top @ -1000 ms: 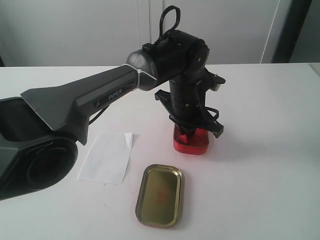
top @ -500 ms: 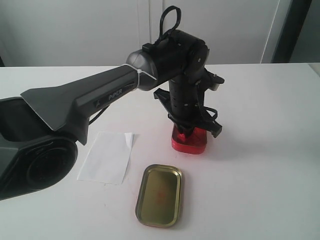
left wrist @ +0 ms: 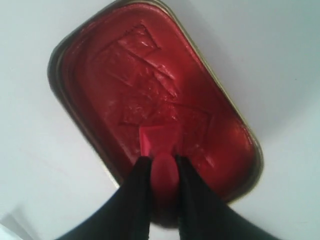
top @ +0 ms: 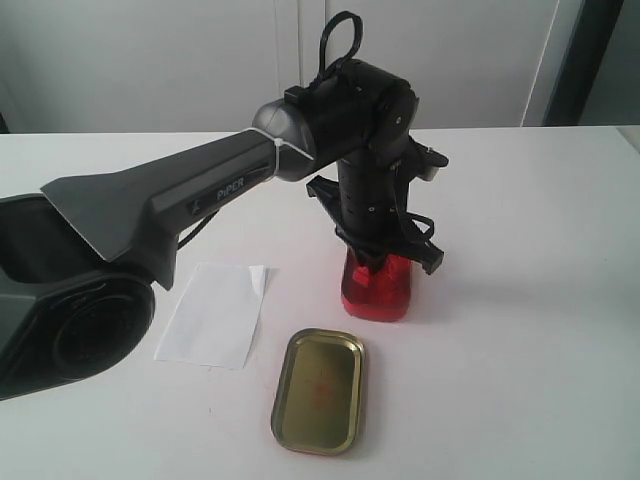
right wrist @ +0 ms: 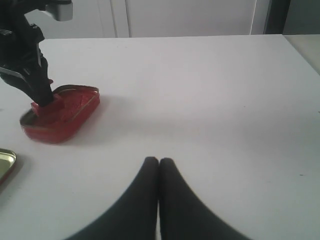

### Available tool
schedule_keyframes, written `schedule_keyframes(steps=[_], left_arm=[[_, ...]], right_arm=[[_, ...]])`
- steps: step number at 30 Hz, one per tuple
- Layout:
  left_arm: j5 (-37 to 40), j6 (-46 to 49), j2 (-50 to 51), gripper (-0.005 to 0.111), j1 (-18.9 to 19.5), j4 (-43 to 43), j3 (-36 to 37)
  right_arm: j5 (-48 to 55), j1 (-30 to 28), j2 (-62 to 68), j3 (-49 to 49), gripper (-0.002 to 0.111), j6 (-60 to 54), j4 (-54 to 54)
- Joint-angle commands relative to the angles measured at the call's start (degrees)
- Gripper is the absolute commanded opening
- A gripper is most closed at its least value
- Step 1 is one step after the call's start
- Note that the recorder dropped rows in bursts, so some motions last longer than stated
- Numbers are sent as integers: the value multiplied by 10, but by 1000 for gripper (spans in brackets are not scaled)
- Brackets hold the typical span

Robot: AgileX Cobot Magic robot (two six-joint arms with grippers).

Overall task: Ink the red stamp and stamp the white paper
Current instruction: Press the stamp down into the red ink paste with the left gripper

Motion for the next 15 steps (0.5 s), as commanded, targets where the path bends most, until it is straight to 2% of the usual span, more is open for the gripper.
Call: schedule_keyframes(steps=[1,15], left_arm=[[52,1,-3,0,-3,-4,-6],[52,-3,-13,0,10,-6,-6]], right_arm=[[-8,-2,-3,3,0,3,-1],[-8,-2,-3,3,0,3,-1]])
